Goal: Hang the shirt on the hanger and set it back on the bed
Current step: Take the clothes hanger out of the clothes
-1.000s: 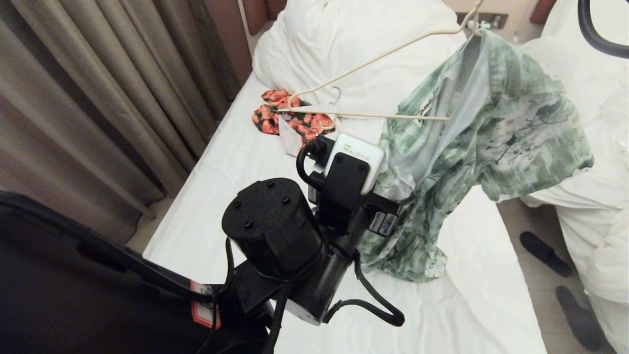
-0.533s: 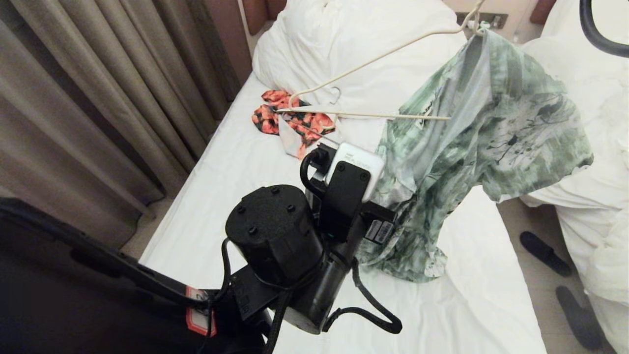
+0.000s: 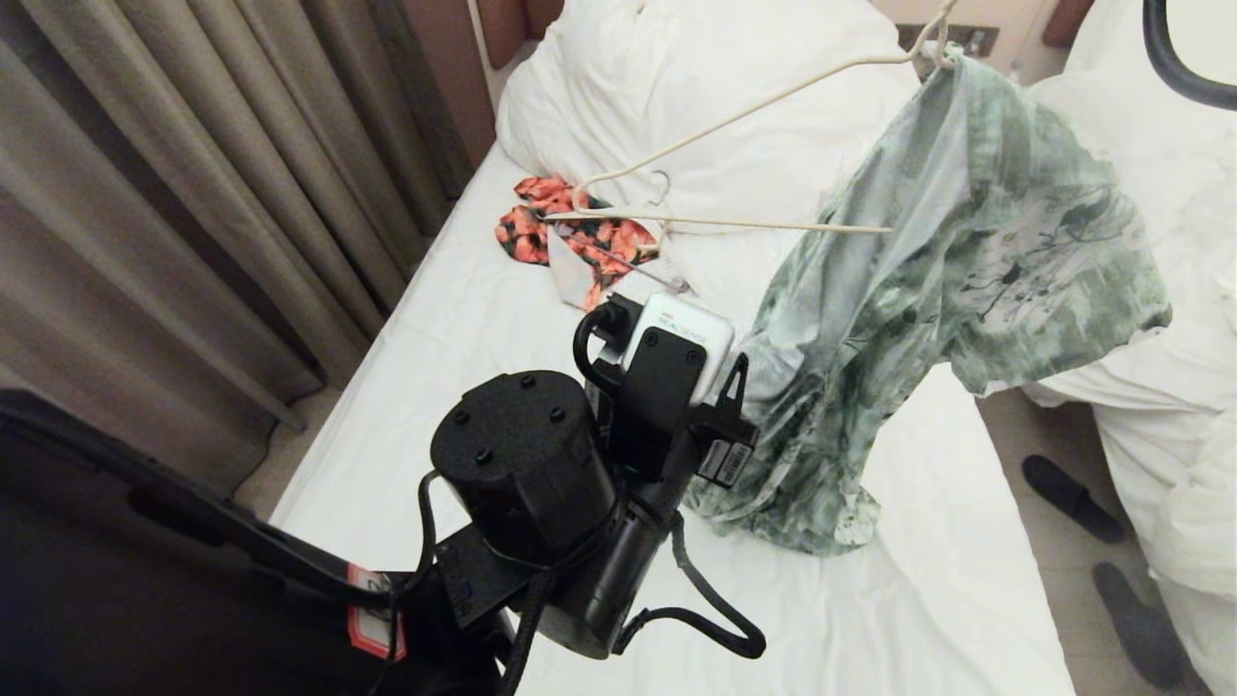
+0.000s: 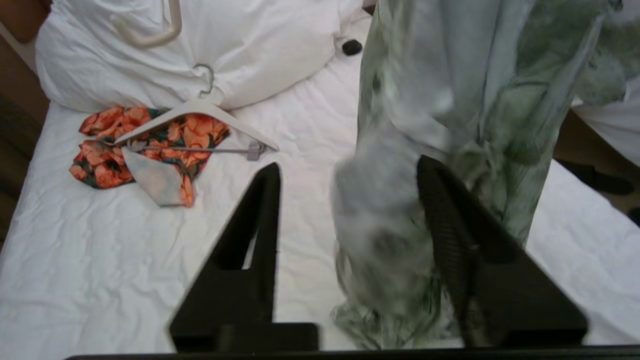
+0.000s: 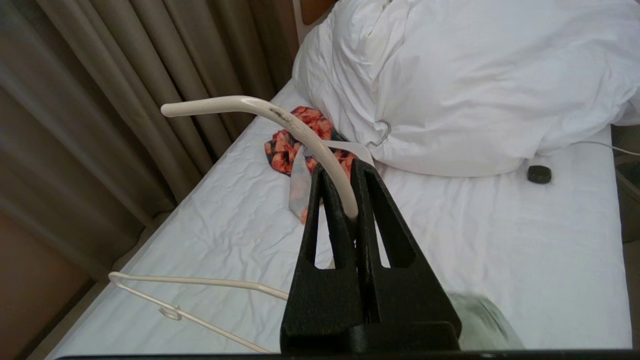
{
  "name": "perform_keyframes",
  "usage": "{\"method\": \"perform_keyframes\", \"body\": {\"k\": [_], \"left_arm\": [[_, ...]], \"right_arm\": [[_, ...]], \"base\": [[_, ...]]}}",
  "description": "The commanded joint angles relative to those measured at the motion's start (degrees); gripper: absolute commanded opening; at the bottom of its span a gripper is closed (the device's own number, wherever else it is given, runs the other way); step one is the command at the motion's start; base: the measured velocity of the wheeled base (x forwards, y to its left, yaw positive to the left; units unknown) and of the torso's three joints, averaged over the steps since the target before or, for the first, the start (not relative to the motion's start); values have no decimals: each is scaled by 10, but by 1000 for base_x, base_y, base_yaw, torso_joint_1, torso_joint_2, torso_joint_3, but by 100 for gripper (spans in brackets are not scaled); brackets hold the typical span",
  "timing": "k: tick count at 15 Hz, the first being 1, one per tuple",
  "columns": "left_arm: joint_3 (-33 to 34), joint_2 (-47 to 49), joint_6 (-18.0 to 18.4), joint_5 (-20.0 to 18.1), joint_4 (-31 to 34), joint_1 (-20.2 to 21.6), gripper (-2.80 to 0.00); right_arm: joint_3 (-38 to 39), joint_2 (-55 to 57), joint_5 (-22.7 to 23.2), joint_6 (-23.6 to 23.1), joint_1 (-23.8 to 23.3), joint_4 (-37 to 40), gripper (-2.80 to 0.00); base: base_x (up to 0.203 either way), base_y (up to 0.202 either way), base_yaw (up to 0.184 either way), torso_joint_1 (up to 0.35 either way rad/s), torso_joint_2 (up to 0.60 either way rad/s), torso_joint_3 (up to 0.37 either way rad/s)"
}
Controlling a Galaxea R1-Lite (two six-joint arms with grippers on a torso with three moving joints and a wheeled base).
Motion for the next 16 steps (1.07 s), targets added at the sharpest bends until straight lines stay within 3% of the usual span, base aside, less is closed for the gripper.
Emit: {"method": "perform_keyframes", "body": {"k": [1,3,4,10,16], "left_arm": [[21,-14,1,2,-9,-5,0],[21,-28,1,3,-10,-30,0],[14,-29,2,3,-9,-36,-280],[-81,-3,4,-15,33,-46,-280],[-259,64,18,-16,129,-72,-280]], "right_arm": [[0,0,0,0,0,0,-280],[-1,2,0,0,1,-1,-280],[-3,4,2,-1,1,-1,-280],[-8,20,4,-2,6,-2,-280],[-8,34,4,2,7,-3,-280]], "base": [[0,0,0,0,0,0],[0,0,0,0,0,0],[0,0,0,0,0,0],[0,0,0,0,0,0],[0,0,0,0,0,0]]}}
